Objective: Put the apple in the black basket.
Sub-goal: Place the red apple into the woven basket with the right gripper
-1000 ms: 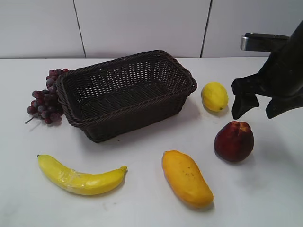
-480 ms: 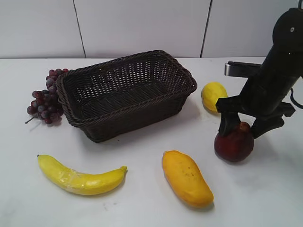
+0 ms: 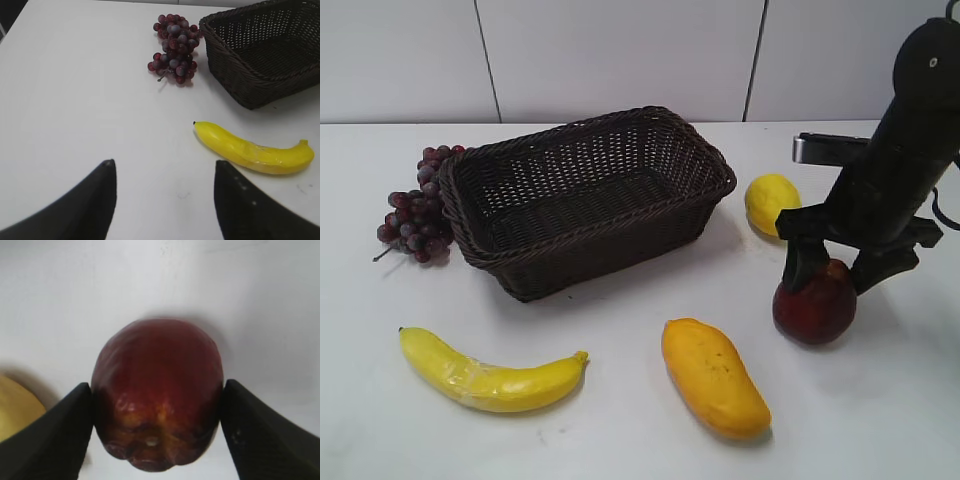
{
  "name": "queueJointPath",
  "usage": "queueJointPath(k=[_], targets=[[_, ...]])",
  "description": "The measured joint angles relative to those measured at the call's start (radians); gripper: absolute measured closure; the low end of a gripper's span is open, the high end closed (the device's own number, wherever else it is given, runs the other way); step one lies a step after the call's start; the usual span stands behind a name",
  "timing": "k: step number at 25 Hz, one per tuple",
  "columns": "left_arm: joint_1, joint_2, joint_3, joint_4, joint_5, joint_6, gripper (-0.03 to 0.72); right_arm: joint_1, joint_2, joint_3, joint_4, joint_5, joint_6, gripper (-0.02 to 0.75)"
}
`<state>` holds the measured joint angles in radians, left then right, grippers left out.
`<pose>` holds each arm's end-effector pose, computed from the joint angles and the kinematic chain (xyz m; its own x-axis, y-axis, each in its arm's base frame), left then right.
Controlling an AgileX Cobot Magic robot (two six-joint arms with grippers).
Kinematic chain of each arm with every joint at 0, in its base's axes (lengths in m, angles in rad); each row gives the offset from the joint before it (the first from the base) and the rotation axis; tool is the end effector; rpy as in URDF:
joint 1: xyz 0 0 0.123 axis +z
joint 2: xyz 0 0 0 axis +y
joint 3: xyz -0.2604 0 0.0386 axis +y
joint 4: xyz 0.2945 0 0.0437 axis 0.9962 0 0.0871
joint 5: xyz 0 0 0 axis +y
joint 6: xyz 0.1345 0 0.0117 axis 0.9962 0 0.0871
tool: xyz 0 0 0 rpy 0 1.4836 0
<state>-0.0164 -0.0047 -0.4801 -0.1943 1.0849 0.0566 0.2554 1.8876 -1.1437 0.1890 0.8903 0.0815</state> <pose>0.0956 -0.0246 0.2719 -0.4893 -0.0265 -0.8717 0.1485 0.9824 -0.1132 0.3515 0.1122 0.0577 -0.9984 -0.0563 -0.0028 -0.0561 0.9872 0.1495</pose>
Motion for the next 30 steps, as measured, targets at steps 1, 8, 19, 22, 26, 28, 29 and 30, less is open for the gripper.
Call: queueJointPath(k=[1,8,19,22,26,28,29,30], targets=[[0.0,0.0,0.0,0.0,0.0,0.0,0.226,0.0,0.0,-0.004,-0.001,0.023,-0.005,0.174],[0.0,0.0,0.0,0.0,0.0,0.0,0.226,0.028,-0.019,-0.211,-0.07,0.288,-0.053,0.175],[0.0,0.0,0.0,0.0,0.0,0.0,0.226,0.221,0.081,-0.81,-0.143,0.324,-0.054,0.175],[0.0,0.0,0.0,0.0,0.0,0.0,0.226,0.254,0.177,-0.928,-0.133,0.325,-0.055,0.175],[0.0,0.0,0.0,0.0,0.0,0.0,0.226,0.289,0.292,-1.051,-0.129,0.325,-0.055,0.175],[0.0,0.0,0.0,0.0,0.0,0.0,0.226,0.301,0.353,-1.094,-0.129,0.326,-0.055,0.175],[0.0,0.0,0.0,0.0,0.0,0.0,0.226,0.306,0.38,-1.113,-0.129,0.326,-0.055,0.175],[0.0,0.0,0.0,0.0,0.0,0.0,0.226,0.312,0.402,-1.128,-0.129,0.326,-0.056,0.175]])
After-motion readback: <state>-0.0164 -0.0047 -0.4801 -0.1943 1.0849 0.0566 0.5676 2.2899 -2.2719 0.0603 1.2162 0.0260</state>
